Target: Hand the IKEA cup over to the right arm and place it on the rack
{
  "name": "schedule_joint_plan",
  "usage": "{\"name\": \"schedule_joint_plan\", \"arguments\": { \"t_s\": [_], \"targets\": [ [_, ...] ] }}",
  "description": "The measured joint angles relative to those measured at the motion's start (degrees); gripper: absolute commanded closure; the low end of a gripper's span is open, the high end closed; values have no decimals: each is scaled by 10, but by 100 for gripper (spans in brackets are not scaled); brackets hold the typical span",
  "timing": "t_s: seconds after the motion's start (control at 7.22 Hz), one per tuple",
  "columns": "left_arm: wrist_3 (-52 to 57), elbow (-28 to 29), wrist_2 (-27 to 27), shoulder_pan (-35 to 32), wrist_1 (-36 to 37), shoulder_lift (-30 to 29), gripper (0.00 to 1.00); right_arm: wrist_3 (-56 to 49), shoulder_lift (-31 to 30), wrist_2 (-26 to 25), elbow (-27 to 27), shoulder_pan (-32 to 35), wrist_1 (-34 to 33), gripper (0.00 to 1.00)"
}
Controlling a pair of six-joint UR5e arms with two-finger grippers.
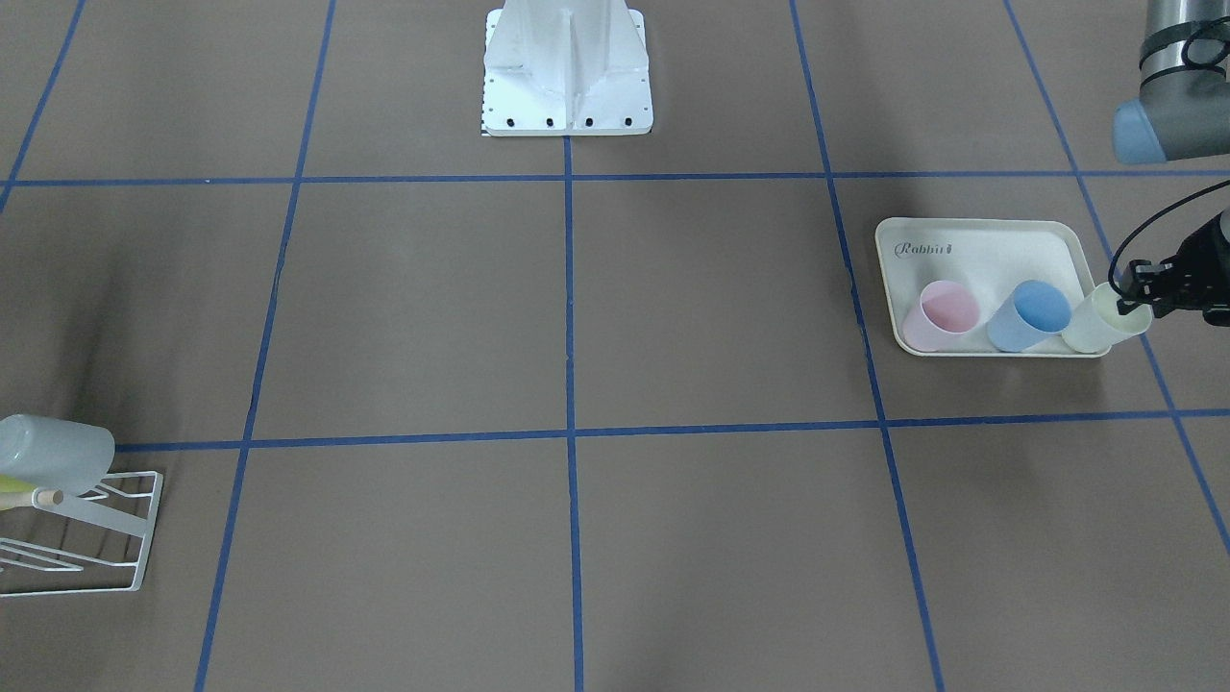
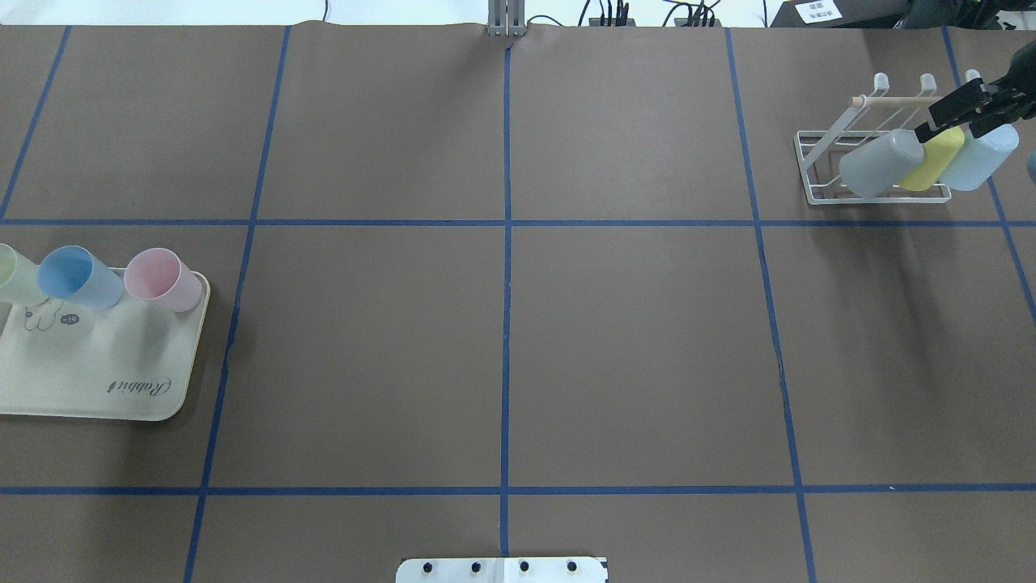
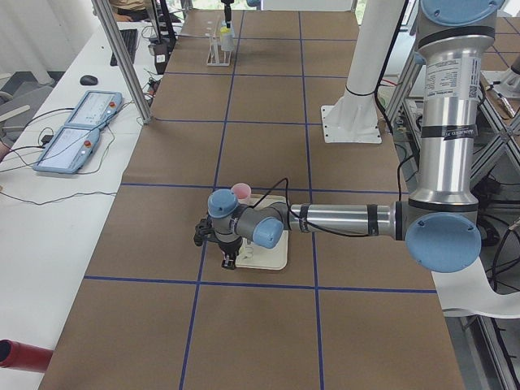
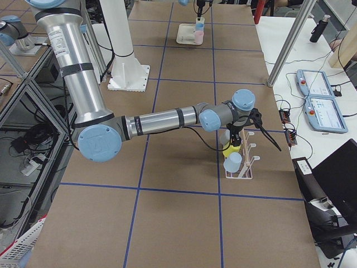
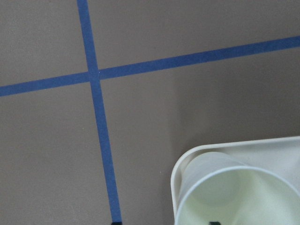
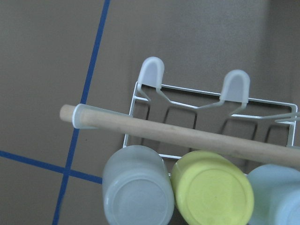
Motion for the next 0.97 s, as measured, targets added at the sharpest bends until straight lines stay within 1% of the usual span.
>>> {"name": "schedule_joint_plan", "arguments": {
  "t_s": [0.14, 0.28, 0.42, 0.55, 0.69, 0.83, 0.97],
  "targets": [
    [0, -2, -19, -7, 1, -3, 100, 0, 1, 0, 0, -3, 0, 1],
    [4, -4, -49, -40, 3, -7, 100, 0, 4, -1, -1, -6, 0, 1],
    [11, -14, -66, -88, 7, -10, 100, 0, 7, -2, -1, -7, 0, 1],
    [16, -32, -74, -120, 10, -8, 100, 3, 9, -2, 2, -9, 0, 1],
    [9, -59, -78, -135, 17, -4, 100, 22, 10, -3, 15, -14, 1, 1],
    [-30, -92, -87, -139, 23, 0, 100, 69, 12, -9, 42, -29, 4, 1],
    [-94, -129, -110, -140, 26, 5, 100, 145, 12, -21, 81, -53, 16, 1]
  ]
}}
